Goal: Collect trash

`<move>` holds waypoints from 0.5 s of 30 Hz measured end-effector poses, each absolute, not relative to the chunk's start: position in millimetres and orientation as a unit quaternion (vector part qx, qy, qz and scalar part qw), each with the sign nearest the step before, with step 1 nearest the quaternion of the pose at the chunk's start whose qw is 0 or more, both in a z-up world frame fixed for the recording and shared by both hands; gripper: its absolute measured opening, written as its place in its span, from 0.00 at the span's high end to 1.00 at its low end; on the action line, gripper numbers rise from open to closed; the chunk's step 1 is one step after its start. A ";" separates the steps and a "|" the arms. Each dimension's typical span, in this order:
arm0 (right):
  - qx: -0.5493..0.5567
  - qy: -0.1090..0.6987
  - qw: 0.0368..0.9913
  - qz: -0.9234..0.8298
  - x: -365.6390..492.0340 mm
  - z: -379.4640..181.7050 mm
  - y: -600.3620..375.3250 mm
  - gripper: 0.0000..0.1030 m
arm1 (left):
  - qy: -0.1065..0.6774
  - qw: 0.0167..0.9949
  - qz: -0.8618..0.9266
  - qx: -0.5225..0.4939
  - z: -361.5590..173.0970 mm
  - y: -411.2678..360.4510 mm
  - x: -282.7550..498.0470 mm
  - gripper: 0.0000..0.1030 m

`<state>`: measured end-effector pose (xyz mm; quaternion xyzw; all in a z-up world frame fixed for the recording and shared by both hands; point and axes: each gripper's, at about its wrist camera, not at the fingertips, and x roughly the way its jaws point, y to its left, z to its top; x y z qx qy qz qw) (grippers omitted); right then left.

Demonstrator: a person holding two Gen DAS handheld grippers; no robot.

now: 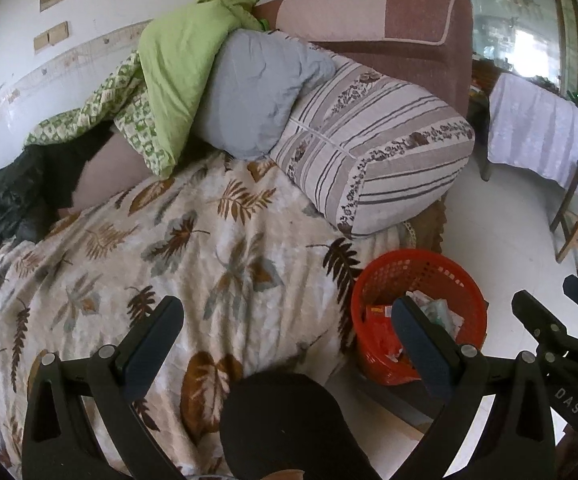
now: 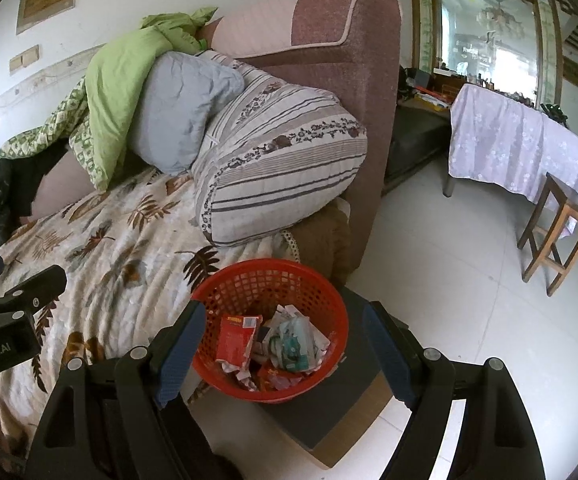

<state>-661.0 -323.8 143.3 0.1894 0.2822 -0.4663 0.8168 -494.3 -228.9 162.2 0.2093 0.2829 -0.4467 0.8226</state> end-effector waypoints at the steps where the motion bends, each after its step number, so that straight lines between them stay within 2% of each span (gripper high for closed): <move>1: 0.189 0.282 0.816 -0.468 -661.5 143.3 -323.1 0.19 | 0.284 0.822 -0.447 0.210 162.1 -229.5 -494.2 0.00; 15: 0.196 0.283 0.812 -0.472 -664.1 141.1 -323.6 0.19 | 0.293 0.811 -0.456 0.219 155.0 -230.5 -498.1 0.00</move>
